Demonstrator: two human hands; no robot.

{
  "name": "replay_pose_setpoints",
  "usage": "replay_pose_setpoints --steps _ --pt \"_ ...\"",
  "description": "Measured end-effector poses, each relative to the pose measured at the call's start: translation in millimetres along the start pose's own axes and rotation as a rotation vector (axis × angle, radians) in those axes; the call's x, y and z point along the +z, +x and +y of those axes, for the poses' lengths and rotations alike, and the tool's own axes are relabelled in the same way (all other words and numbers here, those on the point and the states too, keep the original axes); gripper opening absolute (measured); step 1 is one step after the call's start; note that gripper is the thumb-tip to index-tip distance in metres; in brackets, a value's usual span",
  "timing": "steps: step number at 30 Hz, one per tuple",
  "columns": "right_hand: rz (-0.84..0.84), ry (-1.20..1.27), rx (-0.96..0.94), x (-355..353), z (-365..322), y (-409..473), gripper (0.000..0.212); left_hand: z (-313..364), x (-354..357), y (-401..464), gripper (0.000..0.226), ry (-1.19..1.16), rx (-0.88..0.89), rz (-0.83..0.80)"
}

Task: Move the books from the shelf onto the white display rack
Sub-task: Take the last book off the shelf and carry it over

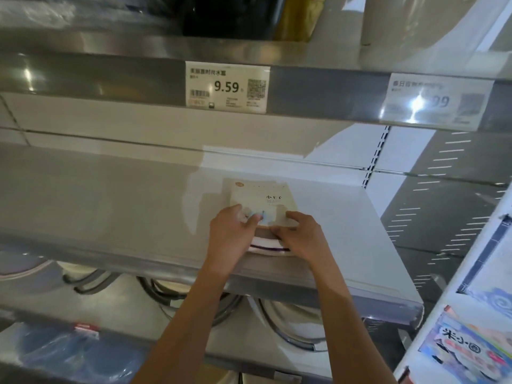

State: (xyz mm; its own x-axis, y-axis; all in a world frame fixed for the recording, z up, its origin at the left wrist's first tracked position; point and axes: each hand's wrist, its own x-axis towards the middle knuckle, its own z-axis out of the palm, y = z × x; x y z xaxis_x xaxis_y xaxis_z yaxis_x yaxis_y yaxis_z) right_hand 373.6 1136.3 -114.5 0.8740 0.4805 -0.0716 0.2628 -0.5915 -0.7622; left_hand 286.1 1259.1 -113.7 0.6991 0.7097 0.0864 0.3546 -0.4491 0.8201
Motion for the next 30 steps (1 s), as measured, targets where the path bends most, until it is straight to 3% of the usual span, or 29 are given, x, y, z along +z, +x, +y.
replay_pose_setpoints --steps 6,16,21,30 --pt "0.079 0.233 -0.011 -2.3 1.1 -12.0 0.054 -3.7 -11.7 -12.5 0.057 -0.245 -0.042 0.041" --pt "0.259 0.352 -0.133 10.0 -3.4 -50.0 0.044 -12.7 -27.3 -39.5 0.051 -0.604 0.074 0.094" --pt "0.231 0.648 -0.076 0.0 -3.7 -76.6 0.041 -15.3 -37.6 -61.7 0.054 -0.773 0.144 0.063" --pt "0.38 0.623 -0.185 -21.7 25.0 -129.7 0.04 -0.7 -27.0 -109.3 0.061 -0.682 0.228 -0.129"
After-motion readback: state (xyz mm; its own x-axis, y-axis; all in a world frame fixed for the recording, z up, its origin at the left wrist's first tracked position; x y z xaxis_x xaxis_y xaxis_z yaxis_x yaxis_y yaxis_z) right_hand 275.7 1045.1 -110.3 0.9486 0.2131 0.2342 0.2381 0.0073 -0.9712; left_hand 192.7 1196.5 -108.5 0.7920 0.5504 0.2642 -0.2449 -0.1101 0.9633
